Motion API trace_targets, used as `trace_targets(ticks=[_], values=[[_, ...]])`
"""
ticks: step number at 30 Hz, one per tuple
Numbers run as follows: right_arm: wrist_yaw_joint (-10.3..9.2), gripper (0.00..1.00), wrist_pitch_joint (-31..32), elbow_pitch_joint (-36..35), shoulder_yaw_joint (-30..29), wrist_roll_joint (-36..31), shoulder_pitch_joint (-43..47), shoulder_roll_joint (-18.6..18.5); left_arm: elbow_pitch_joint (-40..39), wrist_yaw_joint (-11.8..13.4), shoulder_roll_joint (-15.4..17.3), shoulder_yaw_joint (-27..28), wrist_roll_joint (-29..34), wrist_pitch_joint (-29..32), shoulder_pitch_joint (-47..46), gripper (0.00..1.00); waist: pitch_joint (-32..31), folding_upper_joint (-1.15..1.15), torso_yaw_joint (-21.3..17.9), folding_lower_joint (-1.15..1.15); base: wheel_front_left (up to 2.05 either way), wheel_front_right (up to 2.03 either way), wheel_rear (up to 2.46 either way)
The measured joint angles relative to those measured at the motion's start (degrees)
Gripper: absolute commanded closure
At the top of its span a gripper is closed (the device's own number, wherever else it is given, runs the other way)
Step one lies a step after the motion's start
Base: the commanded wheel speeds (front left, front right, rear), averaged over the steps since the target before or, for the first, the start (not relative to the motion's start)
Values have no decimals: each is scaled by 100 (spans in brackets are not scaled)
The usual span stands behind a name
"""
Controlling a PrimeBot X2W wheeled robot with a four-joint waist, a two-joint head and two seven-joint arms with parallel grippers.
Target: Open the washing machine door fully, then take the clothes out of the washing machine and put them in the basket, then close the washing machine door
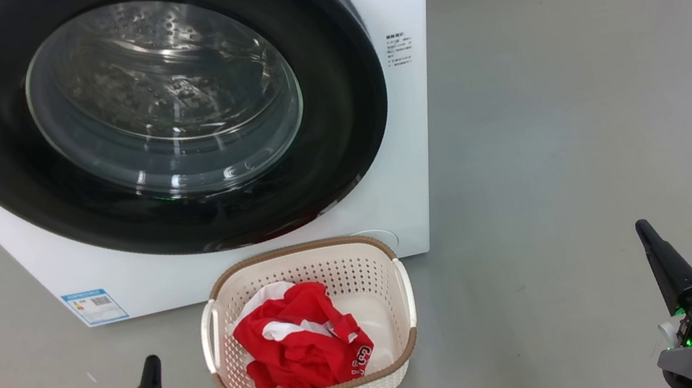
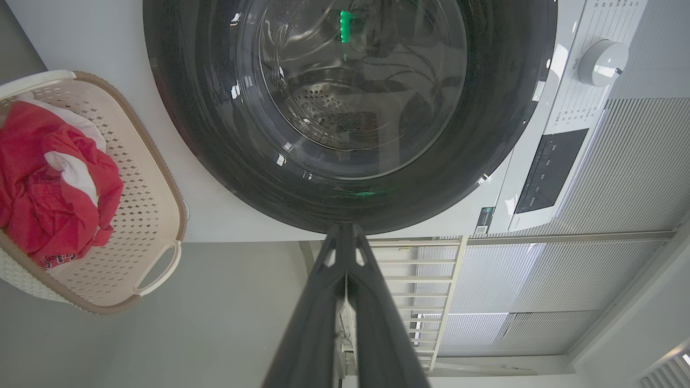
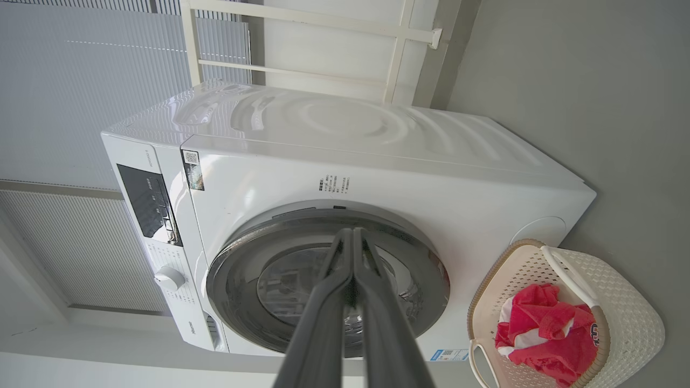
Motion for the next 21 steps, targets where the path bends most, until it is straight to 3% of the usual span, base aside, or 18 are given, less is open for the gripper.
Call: trace_targets(ticks=[21], values=[[0,100,8,1,-14,-1,0,1,0,0,0,1,0,0,0,100,0,0,0,0,0,0,0]])
